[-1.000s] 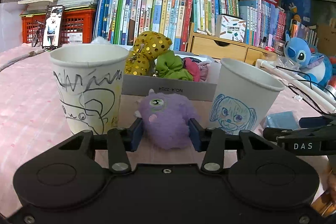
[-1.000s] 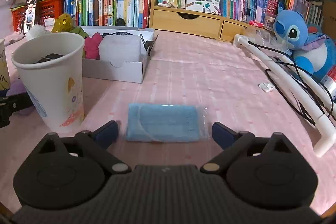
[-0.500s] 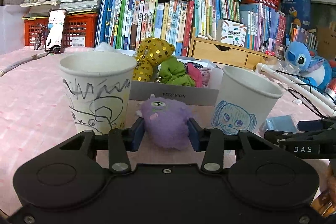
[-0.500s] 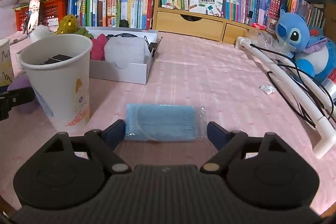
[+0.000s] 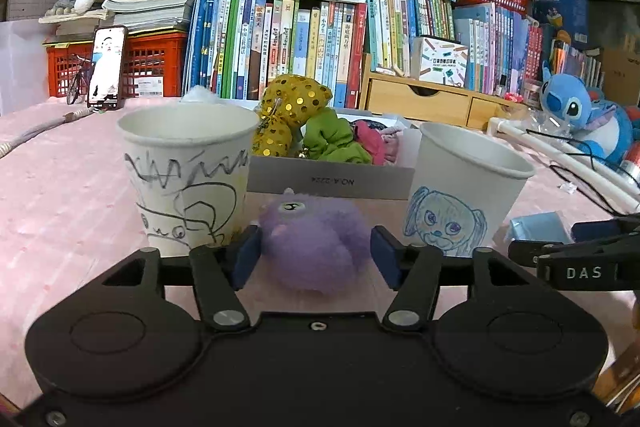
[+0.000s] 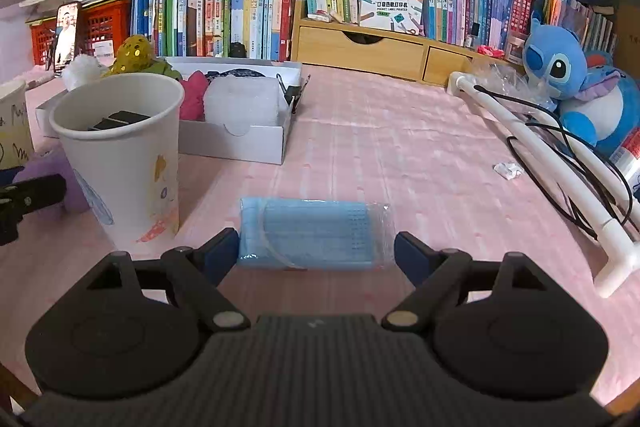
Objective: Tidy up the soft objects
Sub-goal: 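Grasp the purple fuzzy plush with the left tool while the right tool grasps the blue mask packet, then lift and carry the plush and mask packet over the white tray with both tools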
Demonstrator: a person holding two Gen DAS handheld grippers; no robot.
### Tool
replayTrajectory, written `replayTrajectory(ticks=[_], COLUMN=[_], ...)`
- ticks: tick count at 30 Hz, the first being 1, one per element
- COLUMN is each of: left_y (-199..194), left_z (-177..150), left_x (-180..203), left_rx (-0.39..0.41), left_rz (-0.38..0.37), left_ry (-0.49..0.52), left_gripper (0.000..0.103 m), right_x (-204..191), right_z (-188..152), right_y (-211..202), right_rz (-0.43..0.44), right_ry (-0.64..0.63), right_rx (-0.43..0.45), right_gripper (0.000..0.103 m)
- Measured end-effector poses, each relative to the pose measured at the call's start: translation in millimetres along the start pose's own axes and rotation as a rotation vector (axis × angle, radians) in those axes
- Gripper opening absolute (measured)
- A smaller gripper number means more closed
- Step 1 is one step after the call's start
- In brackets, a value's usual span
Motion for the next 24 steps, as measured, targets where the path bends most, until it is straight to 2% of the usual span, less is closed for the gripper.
replayTrajectory(ticks=[2,6,12,14,20,22,24], left_y=[4,10,7,2,-11,-15,-20], left_z=[0,-1,0,1,5,6,8], left_x=[2,5,6,5,8,10,11], left_rx=[-0.002,-0.008,0.010,0.028,0.046,0.054,0.064], left_rz=[0.011,0.028,0.031,0.035,0.002,-0.006,-0.014], left_ry=[0.017,0.040,0.065,0.063,0.086,0.091,0.094], left_gripper=[0.063,0.062,0.051,0.034,0.034,0.034,0.034], right_x=[0,1,-1,-1,-1,-1,-1], right_z=[1,0,0,-1,3,4,6], right_y=[1,4,8,7,2,0,-2], right_rz=[-0.002,-0.001,0.004,0.007,0.012,0.013,0.021], right_ry=[-0.003,-0.005,-0.008,-0.010,-0.001,0.003,0.009], right_rx=[0.000,-0.005,-0.009,-0.007,0.011,0.019,0.022], right_gripper=[0.086,0.086,0.086,0.086,0.077,0.069,0.070])
Point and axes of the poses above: each gripper's, at about its wrist camera, not at the fingertips, and y roughly the way its jaws point, x to its right, z to its top, the point moved 6 cm from there along y, roughly the way its jaws point, and after that the axes turned 7 degrees about -x, right-handed, at the moved point
